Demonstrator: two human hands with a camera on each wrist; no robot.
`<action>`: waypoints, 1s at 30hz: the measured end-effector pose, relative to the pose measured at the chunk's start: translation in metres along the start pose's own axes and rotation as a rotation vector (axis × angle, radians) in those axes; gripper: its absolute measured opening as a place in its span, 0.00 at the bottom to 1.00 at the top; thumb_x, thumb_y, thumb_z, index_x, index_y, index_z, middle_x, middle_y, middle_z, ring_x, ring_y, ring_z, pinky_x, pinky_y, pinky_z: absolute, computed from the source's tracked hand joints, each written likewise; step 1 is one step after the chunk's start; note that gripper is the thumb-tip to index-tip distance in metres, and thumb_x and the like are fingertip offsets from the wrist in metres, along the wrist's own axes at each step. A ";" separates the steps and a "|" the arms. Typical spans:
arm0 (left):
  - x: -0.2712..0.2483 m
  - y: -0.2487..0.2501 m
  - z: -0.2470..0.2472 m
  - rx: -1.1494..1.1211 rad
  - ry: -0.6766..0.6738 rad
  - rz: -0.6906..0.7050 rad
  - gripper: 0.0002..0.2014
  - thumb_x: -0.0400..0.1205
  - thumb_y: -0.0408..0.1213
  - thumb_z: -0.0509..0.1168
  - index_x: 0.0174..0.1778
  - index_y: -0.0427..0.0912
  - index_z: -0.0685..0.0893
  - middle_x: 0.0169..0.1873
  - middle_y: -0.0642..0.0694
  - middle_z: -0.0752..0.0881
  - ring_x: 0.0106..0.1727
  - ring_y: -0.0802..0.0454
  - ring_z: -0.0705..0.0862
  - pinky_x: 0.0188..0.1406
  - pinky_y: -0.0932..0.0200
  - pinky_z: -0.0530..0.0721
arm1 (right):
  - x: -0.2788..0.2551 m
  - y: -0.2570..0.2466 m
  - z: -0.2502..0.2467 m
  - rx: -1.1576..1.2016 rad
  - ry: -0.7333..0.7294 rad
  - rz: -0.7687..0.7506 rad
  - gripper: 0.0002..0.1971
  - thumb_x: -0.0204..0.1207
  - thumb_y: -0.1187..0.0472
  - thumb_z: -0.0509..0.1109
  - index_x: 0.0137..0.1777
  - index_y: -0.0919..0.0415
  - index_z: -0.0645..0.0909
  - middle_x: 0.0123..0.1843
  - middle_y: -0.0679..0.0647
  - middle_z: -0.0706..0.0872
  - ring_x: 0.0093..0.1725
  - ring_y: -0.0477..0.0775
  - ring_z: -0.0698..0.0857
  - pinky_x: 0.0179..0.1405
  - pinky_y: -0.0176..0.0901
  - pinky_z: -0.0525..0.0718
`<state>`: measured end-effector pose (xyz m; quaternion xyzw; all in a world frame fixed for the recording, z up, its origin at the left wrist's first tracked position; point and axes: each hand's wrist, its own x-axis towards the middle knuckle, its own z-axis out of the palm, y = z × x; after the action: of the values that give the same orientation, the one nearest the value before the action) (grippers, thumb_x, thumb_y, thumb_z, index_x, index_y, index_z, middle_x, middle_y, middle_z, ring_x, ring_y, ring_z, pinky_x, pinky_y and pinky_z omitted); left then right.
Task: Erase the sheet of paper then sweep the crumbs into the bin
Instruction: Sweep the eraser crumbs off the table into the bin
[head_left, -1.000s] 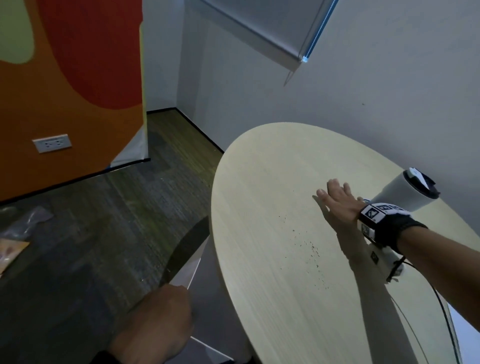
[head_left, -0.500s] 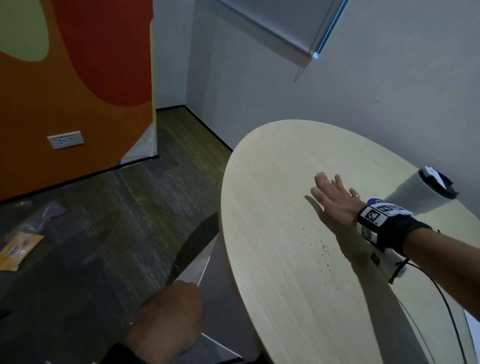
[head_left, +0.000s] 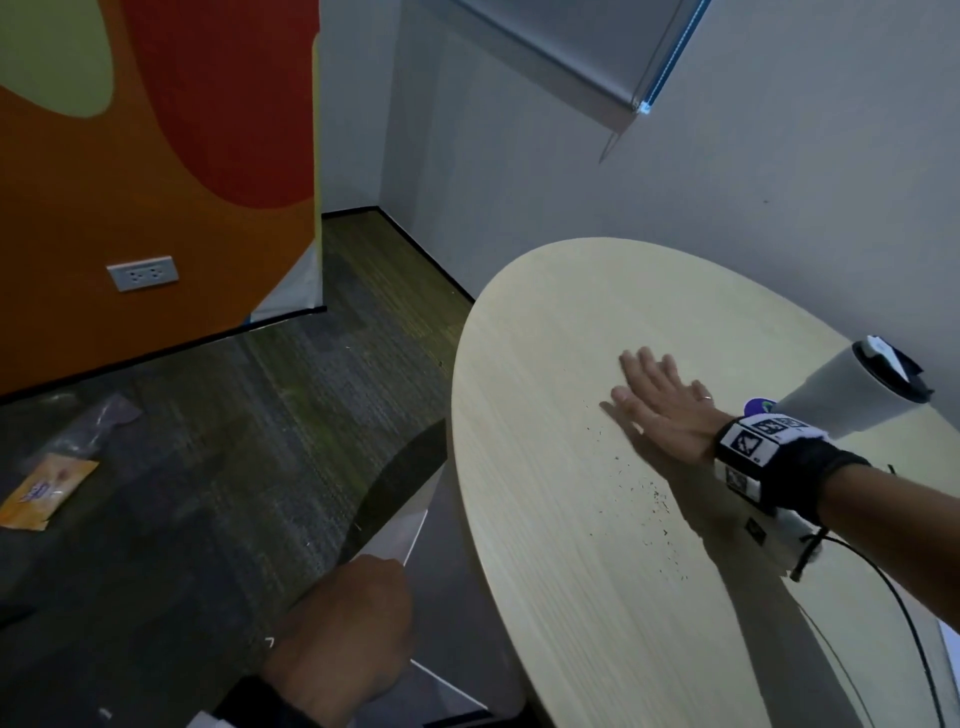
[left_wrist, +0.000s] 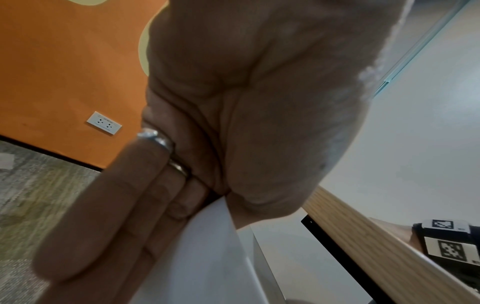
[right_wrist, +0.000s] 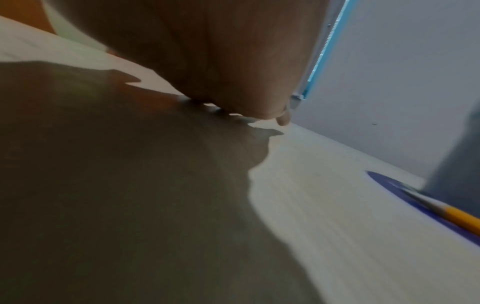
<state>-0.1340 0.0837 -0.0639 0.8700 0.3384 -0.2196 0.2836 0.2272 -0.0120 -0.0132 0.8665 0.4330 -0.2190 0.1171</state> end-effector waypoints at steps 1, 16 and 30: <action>0.001 0.000 0.001 0.007 -0.006 0.002 0.06 0.90 0.36 0.55 0.50 0.44 0.77 0.61 0.41 0.82 0.70 0.43 0.85 0.64 0.54 0.82 | -0.002 -0.007 0.001 -0.043 -0.004 -0.091 0.59 0.61 0.11 0.18 0.91 0.41 0.25 0.91 0.49 0.22 0.91 0.57 0.25 0.91 0.73 0.35; 0.004 0.000 0.003 0.098 -0.014 0.029 0.09 0.91 0.39 0.58 0.54 0.39 0.81 0.70 0.39 0.83 0.72 0.41 0.83 0.67 0.52 0.81 | -0.003 -0.048 0.007 -0.142 -0.022 -0.315 0.53 0.70 0.15 0.22 0.92 0.43 0.26 0.91 0.41 0.23 0.91 0.50 0.24 0.92 0.64 0.32; 0.006 -0.004 0.004 0.042 0.039 0.029 0.13 0.91 0.40 0.60 0.67 0.40 0.83 0.70 0.42 0.84 0.70 0.45 0.85 0.53 0.61 0.76 | -0.043 -0.054 0.024 -0.154 -0.007 -0.508 0.45 0.76 0.18 0.25 0.91 0.36 0.26 0.91 0.32 0.24 0.89 0.42 0.22 0.88 0.53 0.23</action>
<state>-0.1331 0.0865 -0.0715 0.8847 0.3264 -0.2055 0.2617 0.1540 -0.0193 -0.0141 0.7178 0.6517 -0.2107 0.1253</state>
